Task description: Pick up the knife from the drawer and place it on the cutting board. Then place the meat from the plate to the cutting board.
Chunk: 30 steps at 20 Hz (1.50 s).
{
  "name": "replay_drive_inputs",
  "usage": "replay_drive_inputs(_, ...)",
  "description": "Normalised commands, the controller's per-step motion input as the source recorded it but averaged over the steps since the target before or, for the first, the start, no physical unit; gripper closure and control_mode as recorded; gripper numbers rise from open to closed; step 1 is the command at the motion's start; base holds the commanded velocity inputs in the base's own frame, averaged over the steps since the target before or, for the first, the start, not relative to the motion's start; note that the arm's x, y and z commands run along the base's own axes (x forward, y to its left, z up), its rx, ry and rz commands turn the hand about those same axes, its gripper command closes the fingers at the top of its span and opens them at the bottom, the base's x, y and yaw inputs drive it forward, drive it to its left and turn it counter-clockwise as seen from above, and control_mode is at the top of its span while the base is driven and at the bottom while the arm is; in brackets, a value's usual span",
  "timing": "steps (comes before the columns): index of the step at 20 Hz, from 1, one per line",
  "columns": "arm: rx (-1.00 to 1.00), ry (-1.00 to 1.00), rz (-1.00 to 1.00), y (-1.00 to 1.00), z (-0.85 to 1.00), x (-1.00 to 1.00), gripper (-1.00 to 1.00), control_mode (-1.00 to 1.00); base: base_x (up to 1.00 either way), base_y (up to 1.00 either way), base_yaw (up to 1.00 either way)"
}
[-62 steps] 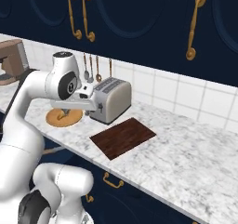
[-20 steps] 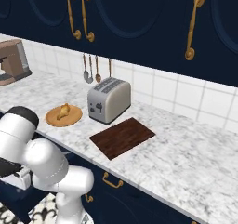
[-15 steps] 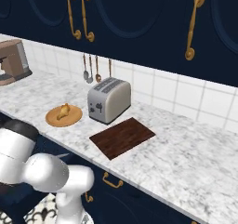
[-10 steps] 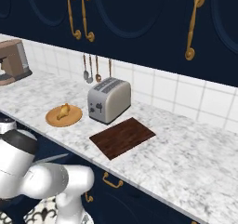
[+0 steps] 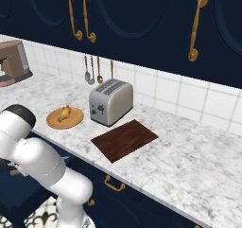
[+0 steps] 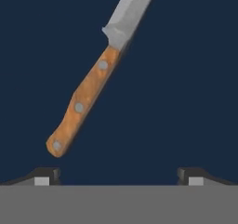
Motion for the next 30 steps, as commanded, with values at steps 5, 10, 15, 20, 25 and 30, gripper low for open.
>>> replay_drive_inputs(5, -0.12, -0.01, -0.02, 0.32, -0.15, 0.34, -1.00, -1.00, 0.00, 0.00, 0.00)
replay_drive_inputs(10, -0.05, 0.01, -0.02, 0.25, -0.31, 0.15, -1.00, -1.00, 0.00, 0.00, 0.00)
replay_drive_inputs(15, 0.00, 0.05, -0.02, 0.03, -0.47, -0.01, -1.00, -1.00, 0.00, 0.00, 0.00)
replay_drive_inputs(20, -0.01, 0.00, -0.04, 0.01, -0.52, 0.00, -1.00, -1.00, 0.00, 0.00, 0.00)
replay_drive_inputs(25, -0.05, 0.00, -0.03, 0.18, -0.42, 0.00, -1.00, -1.00, 0.00, 0.00, 0.00)
replay_drive_inputs(30, -0.07, 0.05, -0.03, 0.25, -0.76, -0.20, 1.00, -1.00, 0.00, 0.00, 0.00)
